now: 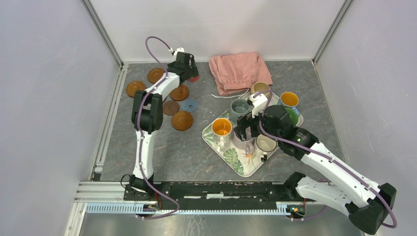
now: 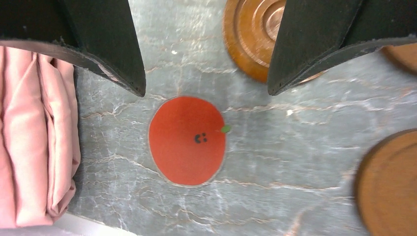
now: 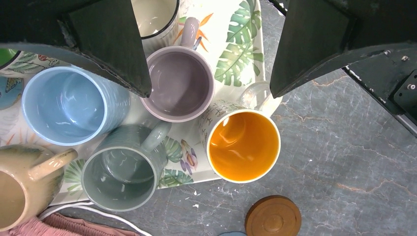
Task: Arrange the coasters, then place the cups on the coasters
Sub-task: Move the coaster to the corner of the board.
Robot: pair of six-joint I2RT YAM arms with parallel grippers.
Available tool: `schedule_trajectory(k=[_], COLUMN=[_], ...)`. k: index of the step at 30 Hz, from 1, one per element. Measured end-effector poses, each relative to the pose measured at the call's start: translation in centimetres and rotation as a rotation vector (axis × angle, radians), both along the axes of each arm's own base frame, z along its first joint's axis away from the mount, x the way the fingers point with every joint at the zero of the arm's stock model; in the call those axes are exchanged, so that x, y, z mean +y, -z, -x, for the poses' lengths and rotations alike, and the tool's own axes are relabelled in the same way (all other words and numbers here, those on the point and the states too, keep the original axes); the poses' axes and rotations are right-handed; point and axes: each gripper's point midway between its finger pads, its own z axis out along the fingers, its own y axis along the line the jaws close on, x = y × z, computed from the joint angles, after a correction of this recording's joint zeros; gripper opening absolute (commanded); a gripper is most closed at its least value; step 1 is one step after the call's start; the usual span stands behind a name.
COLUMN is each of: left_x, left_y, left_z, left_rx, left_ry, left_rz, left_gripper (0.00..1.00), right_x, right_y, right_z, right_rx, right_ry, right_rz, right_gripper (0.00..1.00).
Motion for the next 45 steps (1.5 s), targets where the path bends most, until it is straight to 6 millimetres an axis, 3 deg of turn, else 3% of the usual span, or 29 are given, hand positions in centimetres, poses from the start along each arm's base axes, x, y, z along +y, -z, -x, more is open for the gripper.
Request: schedule_trajectory(k=[6, 12, 14, 18, 22, 25, 32, 37, 45], left_x=[4.0, 10.8, 13.0, 15.0, 14.7, 14.2, 13.0, 11.8, 6.2], left_y=[-3.6, -4.0, -4.2, -4.7, -4.0, -2.3, 2.7, 2.9, 2.9], left_z=[1.3, 0.8, 0.0, -3.1, -5.7, -6.7, -5.2, -5.0, -3.8], left_rx=[-0.04, -0.046, -0.051, -0.1, -0.127, -0.114, -0.007, -0.024, -0.014], left_ry=[-0.061, -0.169, -0.207, -0.24, -0.234, -0.219, -0.201, -0.181, -0.089], left_rz=[0.001, 0.001, 0.001, 0.011, 0.019, 0.028, 0.038, 0.044, 0.05], left_gripper=[1.0, 1.0, 1.0, 1.0, 1.0, 1.0, 1.0, 1.0, 1.0], right_x=[0.3, 0.5, 0.6, 0.6, 0.7, 1.0, 1.4, 1.4, 1.1], right_y=[-0.5, 0.4, 0.4, 1.1, 1.7, 1.9, 2.6, 2.6, 2.3], right_z=[-0.2, -0.3, -0.4, -0.7, -1.5, -2.0, -2.5, -2.6, -2.3], right_rx=[-0.027, -0.018, -0.018, -0.008, 0.001, 0.008, 0.028, 0.027, 0.026], right_ry=[-0.004, -0.009, -0.01, -0.008, 0.006, 0.008, 0.01, 0.01, 0.014], right_rz=[-0.026, -0.023, -0.022, 0.003, 0.039, 0.057, 0.077, 0.078, 0.079], right_gripper=[0.98, 0.98, 0.98, 0.98, 0.98, 0.98, 0.98, 0.98, 0.98])
